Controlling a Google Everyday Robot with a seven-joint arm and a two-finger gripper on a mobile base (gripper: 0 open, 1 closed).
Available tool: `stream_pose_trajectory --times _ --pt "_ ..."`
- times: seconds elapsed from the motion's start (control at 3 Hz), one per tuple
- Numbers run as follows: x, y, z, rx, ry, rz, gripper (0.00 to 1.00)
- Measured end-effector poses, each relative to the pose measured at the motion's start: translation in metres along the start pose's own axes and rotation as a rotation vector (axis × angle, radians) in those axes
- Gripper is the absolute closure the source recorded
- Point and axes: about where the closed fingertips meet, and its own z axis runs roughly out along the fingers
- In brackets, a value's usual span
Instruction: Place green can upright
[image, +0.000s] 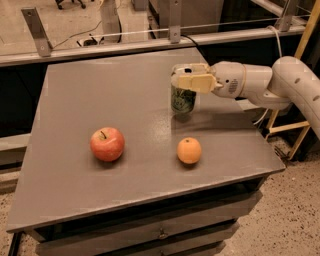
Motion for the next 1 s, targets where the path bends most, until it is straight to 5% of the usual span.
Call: stream_pose_trajectory --times 0.33,1.0 --pt "-0.0003 0.0012 0.0029 -0.005 0.004 -0.001 0.05" --pt "-0.0012 0.0017 0.0048 -0.009 0.005 -0.003 0.0"
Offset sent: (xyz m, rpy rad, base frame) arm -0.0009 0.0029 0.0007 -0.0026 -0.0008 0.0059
